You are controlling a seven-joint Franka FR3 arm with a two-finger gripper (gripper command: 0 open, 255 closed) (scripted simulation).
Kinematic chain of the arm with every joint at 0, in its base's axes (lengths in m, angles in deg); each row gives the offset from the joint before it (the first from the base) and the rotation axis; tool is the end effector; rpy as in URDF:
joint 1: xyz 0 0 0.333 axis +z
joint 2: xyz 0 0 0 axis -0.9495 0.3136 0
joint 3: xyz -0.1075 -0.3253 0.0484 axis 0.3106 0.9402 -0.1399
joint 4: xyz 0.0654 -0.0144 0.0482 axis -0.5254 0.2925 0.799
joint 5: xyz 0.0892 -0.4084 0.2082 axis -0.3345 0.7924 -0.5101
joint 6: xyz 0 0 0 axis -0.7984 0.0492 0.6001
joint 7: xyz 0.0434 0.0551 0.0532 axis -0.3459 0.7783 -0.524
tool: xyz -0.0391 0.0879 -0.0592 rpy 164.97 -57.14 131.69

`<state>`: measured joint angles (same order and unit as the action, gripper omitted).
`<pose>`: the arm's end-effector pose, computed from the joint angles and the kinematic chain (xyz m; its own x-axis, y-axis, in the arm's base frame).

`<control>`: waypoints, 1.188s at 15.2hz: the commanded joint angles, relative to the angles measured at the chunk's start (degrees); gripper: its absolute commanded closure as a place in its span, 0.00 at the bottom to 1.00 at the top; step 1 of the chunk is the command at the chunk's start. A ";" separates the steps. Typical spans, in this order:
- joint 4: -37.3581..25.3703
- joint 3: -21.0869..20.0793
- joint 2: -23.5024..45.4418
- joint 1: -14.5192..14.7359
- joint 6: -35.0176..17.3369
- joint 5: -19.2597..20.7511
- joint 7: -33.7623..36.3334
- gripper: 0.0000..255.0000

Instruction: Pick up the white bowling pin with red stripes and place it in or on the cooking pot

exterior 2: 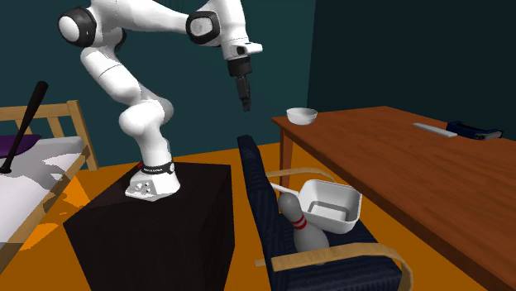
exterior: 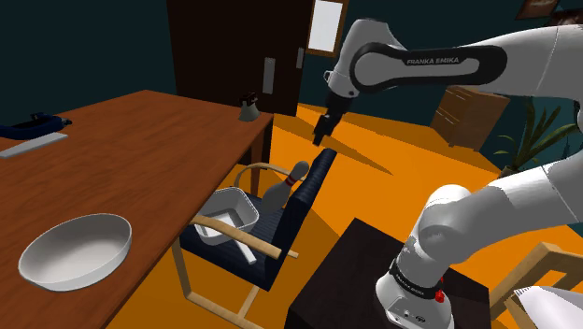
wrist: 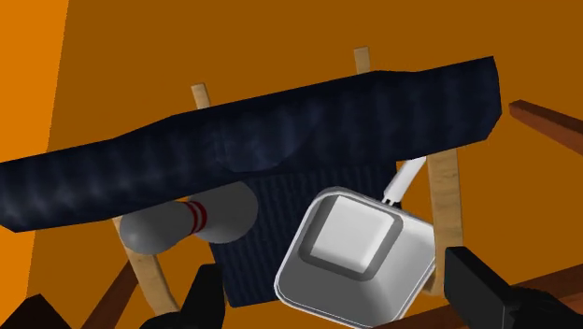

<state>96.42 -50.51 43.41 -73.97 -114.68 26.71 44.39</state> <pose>0.4212 -0.0463 0.5419 0.9775 0.1020 0.1845 0.0958 -0.9945 0.0424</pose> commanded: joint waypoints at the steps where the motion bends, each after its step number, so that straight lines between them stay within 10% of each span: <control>1: 0.87 1.21 2.91 -0.45 -3.85 0.43 -1.07 0.00; 18: -5.11 13.22 35.01 -2.49 -29.19 -4.77 -16.69 0.00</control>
<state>91.33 -38.12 73.83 -76.29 -139.21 22.92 29.04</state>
